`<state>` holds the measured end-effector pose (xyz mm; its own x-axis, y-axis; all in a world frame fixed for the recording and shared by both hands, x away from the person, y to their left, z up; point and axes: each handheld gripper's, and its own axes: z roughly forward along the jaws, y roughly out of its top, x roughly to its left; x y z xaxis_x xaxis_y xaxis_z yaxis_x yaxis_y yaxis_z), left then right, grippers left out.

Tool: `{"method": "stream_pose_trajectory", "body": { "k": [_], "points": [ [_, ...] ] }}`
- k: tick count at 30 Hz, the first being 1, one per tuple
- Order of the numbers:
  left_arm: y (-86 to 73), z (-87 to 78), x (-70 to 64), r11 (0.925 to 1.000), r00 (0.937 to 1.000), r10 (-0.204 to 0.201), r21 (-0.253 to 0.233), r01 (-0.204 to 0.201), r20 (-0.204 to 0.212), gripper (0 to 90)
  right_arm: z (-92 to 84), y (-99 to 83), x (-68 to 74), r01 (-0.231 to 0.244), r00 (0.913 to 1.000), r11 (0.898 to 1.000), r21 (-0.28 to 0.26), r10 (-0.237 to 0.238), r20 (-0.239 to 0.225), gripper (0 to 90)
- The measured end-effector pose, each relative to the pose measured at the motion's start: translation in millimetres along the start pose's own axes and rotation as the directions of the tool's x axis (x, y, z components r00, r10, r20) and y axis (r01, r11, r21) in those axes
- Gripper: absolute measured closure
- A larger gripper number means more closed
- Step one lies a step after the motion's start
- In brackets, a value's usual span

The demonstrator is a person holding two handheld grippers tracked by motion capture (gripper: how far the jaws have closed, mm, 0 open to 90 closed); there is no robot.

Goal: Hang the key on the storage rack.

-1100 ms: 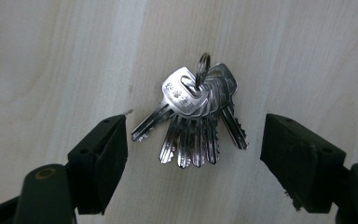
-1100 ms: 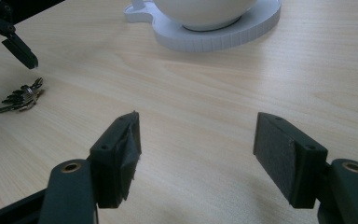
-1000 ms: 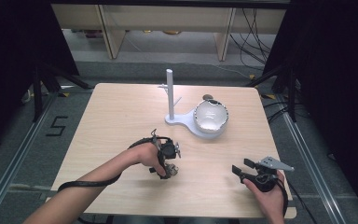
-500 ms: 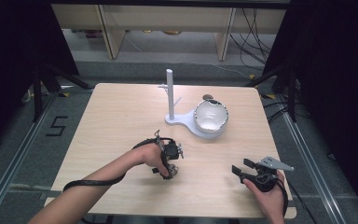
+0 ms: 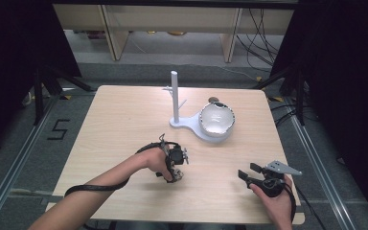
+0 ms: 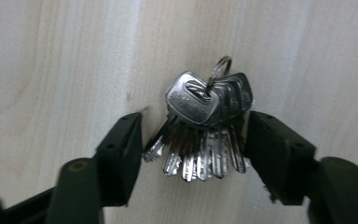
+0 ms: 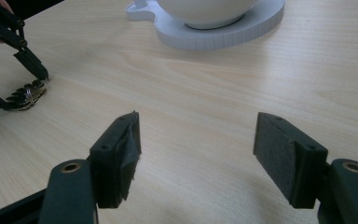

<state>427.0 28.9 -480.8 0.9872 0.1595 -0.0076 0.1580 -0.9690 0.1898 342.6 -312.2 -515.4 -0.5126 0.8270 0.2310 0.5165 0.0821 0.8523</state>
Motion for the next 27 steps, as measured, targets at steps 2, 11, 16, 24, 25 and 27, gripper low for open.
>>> {"method": "stream_pose_trajectory", "body": {
  "k": [2, 11, 16, 24, 25, 27],
  "points": [
    [0.0, -1.3, -2.8, 0.9997, 0.9998, 0.022, 0.006, -0.022, 0.003, 44.9, -1.4, 0.5, 0.5, -0.002, 1.0000, 1.000, 0.015, 0.002, 0.003, 32.8],
    [0.5, -3.4, -9.2, 0.9962, 0.9981, 0.060, 0.062, -0.061, 0.010, 68.3, -0.6, 0.1, -0.1, 0.010, 0.9999, 1.000, 0.014, -0.010, 0.008, 32.9],
    [0.7, -3.3, -10.3, 0.9972, 0.9985, 0.055, 0.050, -0.055, 0.001, 80.7, -0.5, 0.2, 0.0, 0.005, 1.0000, 1.000, 0.014, -0.005, 0.005, 33.0],
    [-5.6, -3.8, -11.9, 0.9986, 0.9987, 0.050, 0.014, -0.050, 0.002, 83.0, -0.4, 0.3, 1.0, -0.003, 1.0000, 1.000, 0.010, 0.003, -0.002, 33.0],
    [-7.0, -4.7, -10.5, 0.9979, 0.9981, 0.061, 0.023, -0.061, 0.004, 83.0, -0.3, 0.3, 1.0, -0.003, 1.0000, 1.000, 0.010, 0.003, -0.002, 33.0],
    [-9.3, -5.6, -9.6, 0.9986, 0.9987, 0.050, 0.019, -0.050, 0.007, 83.0, -1.1, 0.5, 0.2, 0.004, 1.0000, 1.000, 0.018, -0.004, -0.001, 33.0]
  ]
}}
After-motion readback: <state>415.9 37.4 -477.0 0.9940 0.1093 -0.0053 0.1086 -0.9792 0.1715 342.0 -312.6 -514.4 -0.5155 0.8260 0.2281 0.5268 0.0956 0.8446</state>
